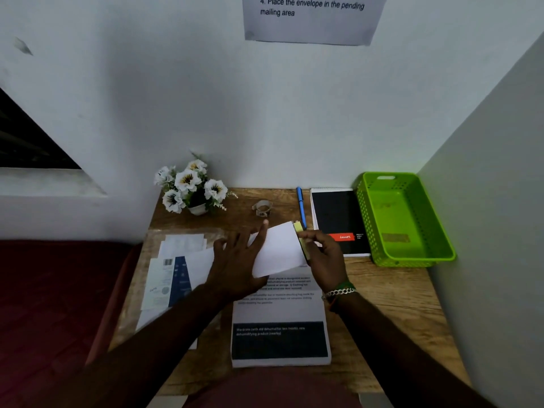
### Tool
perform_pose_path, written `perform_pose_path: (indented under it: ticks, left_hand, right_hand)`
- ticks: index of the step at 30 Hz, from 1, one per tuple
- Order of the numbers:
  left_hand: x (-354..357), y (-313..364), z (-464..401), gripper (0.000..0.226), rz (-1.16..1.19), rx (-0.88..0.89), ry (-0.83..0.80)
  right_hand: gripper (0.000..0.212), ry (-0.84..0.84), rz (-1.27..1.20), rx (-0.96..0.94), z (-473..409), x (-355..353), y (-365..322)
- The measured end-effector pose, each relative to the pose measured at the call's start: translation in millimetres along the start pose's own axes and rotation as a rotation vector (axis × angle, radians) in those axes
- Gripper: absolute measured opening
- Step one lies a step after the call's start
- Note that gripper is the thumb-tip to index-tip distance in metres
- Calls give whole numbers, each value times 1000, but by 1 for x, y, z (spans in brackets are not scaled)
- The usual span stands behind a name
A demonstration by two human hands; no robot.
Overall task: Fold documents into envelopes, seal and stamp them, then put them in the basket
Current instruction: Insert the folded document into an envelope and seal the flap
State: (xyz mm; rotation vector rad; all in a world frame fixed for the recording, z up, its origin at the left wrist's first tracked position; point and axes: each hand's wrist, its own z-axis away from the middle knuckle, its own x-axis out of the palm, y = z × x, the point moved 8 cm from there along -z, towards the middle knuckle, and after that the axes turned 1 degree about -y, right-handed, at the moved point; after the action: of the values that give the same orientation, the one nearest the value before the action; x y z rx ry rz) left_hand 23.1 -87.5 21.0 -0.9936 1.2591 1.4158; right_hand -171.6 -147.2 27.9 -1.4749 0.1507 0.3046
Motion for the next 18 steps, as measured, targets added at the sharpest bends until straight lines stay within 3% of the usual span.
perform_pose_path:
  ticks: [5, 8, 18]
  left_hand:
    - [-4, 0, 0, 125, -23, -2, 13]
    - [-4, 2, -1, 121, -18, -6, 16]
    - [-4, 10, 0, 105, -78, 37, 43]
  right_hand:
    - [9, 124, -227, 197, 0, -14, 14]
    - [11, 93, -368, 333, 3, -8, 16]
    - [12, 7, -436, 424, 7, 5, 15]
